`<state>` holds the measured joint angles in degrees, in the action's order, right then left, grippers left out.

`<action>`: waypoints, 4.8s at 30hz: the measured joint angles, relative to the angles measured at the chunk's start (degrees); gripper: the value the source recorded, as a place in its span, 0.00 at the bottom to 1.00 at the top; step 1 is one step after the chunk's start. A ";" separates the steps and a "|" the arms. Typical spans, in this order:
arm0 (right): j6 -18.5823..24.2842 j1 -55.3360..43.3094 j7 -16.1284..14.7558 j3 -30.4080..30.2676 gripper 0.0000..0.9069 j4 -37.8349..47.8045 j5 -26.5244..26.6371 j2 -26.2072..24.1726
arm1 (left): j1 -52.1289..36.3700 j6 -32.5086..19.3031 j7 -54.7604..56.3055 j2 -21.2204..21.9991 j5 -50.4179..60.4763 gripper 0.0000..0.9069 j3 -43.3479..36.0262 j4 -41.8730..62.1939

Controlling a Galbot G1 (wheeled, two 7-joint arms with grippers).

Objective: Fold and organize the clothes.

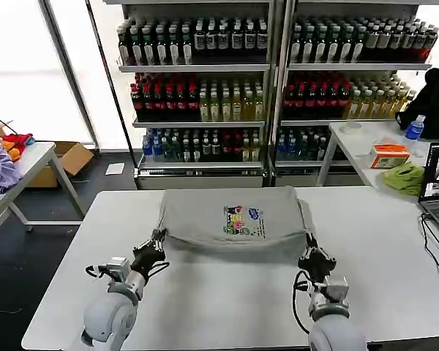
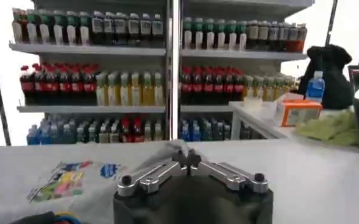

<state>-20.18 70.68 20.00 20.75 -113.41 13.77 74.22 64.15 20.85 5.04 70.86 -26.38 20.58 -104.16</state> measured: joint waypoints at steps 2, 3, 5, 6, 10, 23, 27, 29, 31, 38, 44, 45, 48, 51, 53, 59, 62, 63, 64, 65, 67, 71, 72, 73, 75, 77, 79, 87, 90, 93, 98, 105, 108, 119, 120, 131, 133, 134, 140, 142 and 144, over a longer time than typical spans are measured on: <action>-0.28 -2.25 -0.09 -0.47 0.00 1.59 0.08 -0.27 | -1.67 -0.21 0.01 0.25 -0.19 0.00 -0.48 1.66; -0.39 -3.32 -0.17 -0.71 0.00 2.36 0.11 -0.40 | -2.48 -0.28 0.02 0.33 -0.32 0.00 -0.69 2.42; -0.56 -5.59 -0.37 -1.23 0.00 3.96 0.12 -0.60 | -4.20 -0.40 0.05 0.32 -0.53 0.00 -1.05 4.08; -0.62 -6.64 -0.52 -1.50 0.00 4.76 0.08 -0.77 | -4.95 -0.41 0.08 0.23 -0.63 0.00 -1.19 4.80; -1.14 -11.14 -1.21 -2.69 0.00 8.07 0.26 -1.46 | -7.83 -0.67 0.34 -0.25 -0.91 0.00 -1.39 7.86; -3.02 -21.85 -3.41 -6.69 0.00 17.83 1.06 -1.52 | -14.10 -0.83 -0.18 -1.13 -1.33 0.00 -3.65 15.57; -3.83 -23.38 -3.69 -7.70 0.00 20.22 1.22 -1.16 | -15.25 -0.26 -0.40 -1.13 -1.43 0.00 -4.35 17.18; -4.13 -23.85 -3.91 -8.13 0.00 21.29 1.22 -1.06 | -15.74 0.09 -0.45 -1.08 -1.48 0.00 -4.69 17.89; -4.42 -24.28 -3.96 -8.52 0.00 22.30 1.22 -0.98 | -16.23 0.54 -0.46 -1.04 -1.48 0.00 -5.06 18.58; -5.62 -25.19 -3.76 -8.82 1.00 25.18 1.34 -0.16 | -17.72 2.56 -0.33 -0.82 -1.44 1.00 -6.09 20.07; -7.56 -26.02 -1.99 -8.78 1.00 26.14 2.92 0.93 | -18.14 4.47 0.70 -0.65 -1.45 1.00 -6.19 20.23; -7.97 -26.20 -1.41 -8.71 1.00 26.14 3.52 1.17 | -18.12 4.83 0.98 -0.72 -1.46 1.00 -6.18 20.15; -8.73 -26.64 0.65 -8.63 1.00 26.12 5.79 1.90 | -17.86 5.99 1.69 -1.09 -1.79 1.00 -6.15 19.61; -8.94 -26.78 2.48 -8.69 1.00 25.85 7.88 2.35 | -17.46 7.25 2.44 -1.44 -2.27 1.00 -6.13 18.58; -8.91 -26.79 3.67 -8.76 1.00 25.39 9.15 2.56 | -17.20 8.12 2.94 -1.64 -2.54 1.00 -6.01 17.79; -8.98 -26.27 6.12 -8.39 1.00 23.29 10.94 2.67 | -16.05 9.99 4.10 -2.45 -3.03 1.00 -5.35 15.28; -9.19 -25.42 6.95 -8.01 1.00 21.69 11.09 2.38 | -15.24 10.59 4.29 -2.79 -3.06 1.00 -4.91 13.91; -9.26 -24.92 7.20 -7.87 1.00 21.05 11.05 2.24 | -14.91 10.76 4.35 -2.80 -3.05 1.00 -4.74 13.40; -9.37 -24.41 7.41 -7.70 1.00 20.46 10.96 2.08 | -14.60 10.87 4.44 -2.82 -3.00 1.00 -4.61 12.97; -9.46 -23.85 7.59 -7.50 1.00 19.82 10.83 1.89 | -14.26 10.98 4.52 -2.84 -2.90 1.00 -4.49 12.52; -9.82 -22.36 7.74 -6.98 1.00 18.26 10.46 1.41 | -13.45 11.16 4.52 -2.93 -2.63 1.00 -4.34 11.67; -10.48 -19.11 7.97 -5.99 1.00 15.54 10.02 0.51 | -12.02 11.43 4.51 -2.86 -1.88 1.00 -3.91 10.71; -10.59 -18.30 8.12 -5.69 1.00 15.08 9.91 0.26 | -11.77 11.50 4.56 -2.83 -1.67 1.00 -3.81 10.59; -10.69 -17.58 8.22 -5.44 1.00 14.70 9.80 0.10 | -11.58 11.55 4.60 -2.76 -1.46 1.00 -3.70 10.49; -11.05 -16.15 8.33 -4.86 1.00 13.83 9.72 -0.34 | -11.25 11.63 4.67 -2.63 -1.05 1.00 -3.58 10.35; -11.37 -14.88 8.40 -4.33 1.00 13.04 9.59 -0.65 | -10.92 11.71 4.76 -2.51 -0.69 1.00 -3.53 10.33; -11.48 -13.54 8.33 -3.70 1.00 12.56 9.45 -1.03 | -10.74 11.77 4.80 -2.39 -0.26 1.00 -3.53 10.33; -11.76 -11.18 8.20 -2.09 1.00 12.29 9.07 -1.71 | -11.08 11.81 4.74 -2.12 0.98 1.00 -3.89 11.87; -11.77 -11.09 8.14 -1.80 1.00 12.83 9.16 -1.67 | -11.40 11.82 4.76 -2.14 1.19 1.00 -3.95 12.57; -11.68 -10.97 7.88 -1.74 1.00 13.56 9.11 -1.49 | -11.49 11.74 4.72 -1.96 1.53 1.00 -4.07 13.20; -11.22 -11.27 7.31 -1.76 1.00 15.17 9.06 -1.01 | -11.74 11.27 4.65 -1.74 2.15 1.00 -4.13 14.50; -10.74 -12.28 6.82 -1.82 0.03 17.96 8.99 0.11 | -12.32 11.19 4.44 -1.58 2.75 0.03 -4.79 15.91; -10.16 -12.30 6.51 -1.92 0.00 19.05 8.86 0.46 | -12.05 11.29 4.40 -1.79 3.07 0.01 -4.95 15.91; -9.43 -10.95 5.76 -1.69 0.00 20.04 9.05 1.31 | -9.82 11.64 4.06 -2.16 4.67 0.01 -5.25 14.09; -9.41 -10.80 5.75 -1.59 0.00 20.04 9.05 1.41 | -9.63 11.65 4.02 -2.10 4.73 0.01 -5.25 13.97; -8.63 -7.73 5.30 -0.71 0.00 17.32 7.82 0.97 | -7.19 11.38 4.18 -1.98 5.80 0.01 -4.79 12.08; -8.69 -6.94 5.32 -0.49 0.00 16.04 7.75 0.72 | -6.33 11.26 4.51 -2.18 6.01 0.01 -4.49 11.05; -8.76 -6.53 5.38 -0.38 0.00 15.34 7.76 0.62 | -5.84 11.24 4.65 -2.29 6.10 0.01 -4.34 10.38; -9.05 -3.65 6.19 0.39 0.00 9.79 7.91 -0.29 | -1.31 11.28 5.75 -2.68 6.44 0.01 -3.22 4.25; -9.18 -2.31 6.61 0.93 0.00 7.26 8.07 -0.59 | 0.51 11.31 6.19 -2.68 6.45 0.01 -2.75 1.48; -9.27 -0.95 6.88 1.41 0.00 5.01 8.24 -0.91 | 2.46 11.20 6.60 -2.82 6.46 0.01 -2.20 -1.19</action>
<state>-29.45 69.73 26.88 22.16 -108.40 22.01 73.31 66.62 32.05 11.64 68.05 -19.91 18.38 -105.35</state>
